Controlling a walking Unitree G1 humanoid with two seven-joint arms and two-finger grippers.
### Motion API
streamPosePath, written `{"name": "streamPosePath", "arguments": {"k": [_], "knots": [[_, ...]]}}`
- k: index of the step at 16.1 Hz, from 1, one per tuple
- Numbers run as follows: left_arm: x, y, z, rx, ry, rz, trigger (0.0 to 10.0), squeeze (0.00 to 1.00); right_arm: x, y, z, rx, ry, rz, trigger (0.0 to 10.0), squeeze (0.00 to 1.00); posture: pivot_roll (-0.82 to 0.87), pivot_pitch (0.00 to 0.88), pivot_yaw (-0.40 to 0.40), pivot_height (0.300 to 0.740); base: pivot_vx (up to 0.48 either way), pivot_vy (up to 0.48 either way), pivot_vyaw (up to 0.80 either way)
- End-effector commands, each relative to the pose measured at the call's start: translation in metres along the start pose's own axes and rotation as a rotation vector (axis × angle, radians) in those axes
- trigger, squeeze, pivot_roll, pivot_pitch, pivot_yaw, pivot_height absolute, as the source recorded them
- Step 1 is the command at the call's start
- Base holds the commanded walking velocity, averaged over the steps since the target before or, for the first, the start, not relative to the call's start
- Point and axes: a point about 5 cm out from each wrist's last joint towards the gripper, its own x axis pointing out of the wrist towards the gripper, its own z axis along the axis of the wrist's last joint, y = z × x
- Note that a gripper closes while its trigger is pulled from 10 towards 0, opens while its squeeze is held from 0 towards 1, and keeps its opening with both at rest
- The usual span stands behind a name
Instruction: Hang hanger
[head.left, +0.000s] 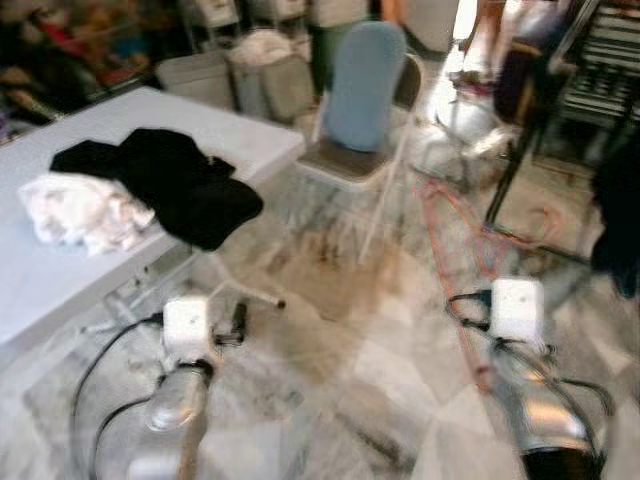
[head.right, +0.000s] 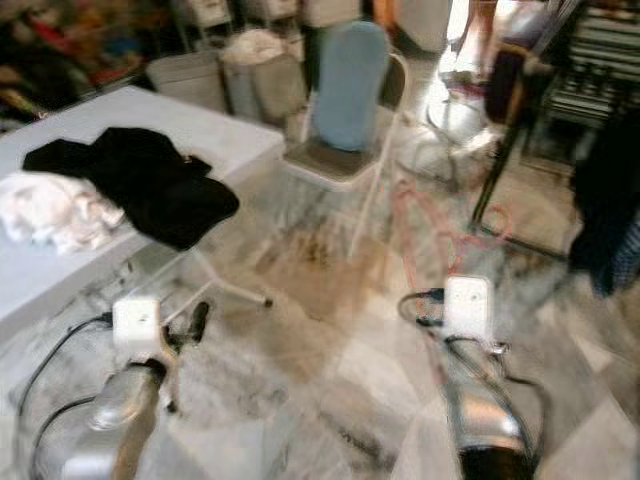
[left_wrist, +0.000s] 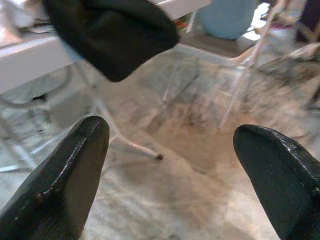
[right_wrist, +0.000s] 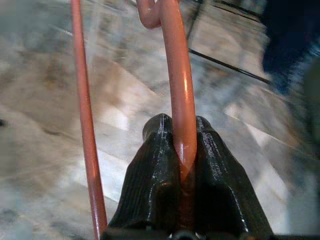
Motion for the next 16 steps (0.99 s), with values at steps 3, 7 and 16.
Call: {"name": "streamPosePath", "arguments": {"k": [3,7,16], "knots": [[0.000,0.003,0.005,0.010,-0.035,-0.028,10.0,0.00,0.003,0.012,0.010,-0.001,-0.001,0.028,10.0,0.00,-0.11,0.000,0.055,0.740,0.000,0.000,0.00],[-0.003,0.008,0.001,-0.019,-0.041,0.003,10.0,0.00,0.005,0.040,0.027,-0.048,-0.072,0.116,10.0,0.00,-0.09,0.000,-0.023,0.740,0.000,0.000,0.00],[-0.010,0.009,-0.013,-0.053,0.014,-0.023,10.0,0.00,0.004,0.033,0.014,-0.039,-0.042,0.118,10.0,0.00,-0.11,0.000,0.045,0.740,0.197,0.000,-0.27]]}}
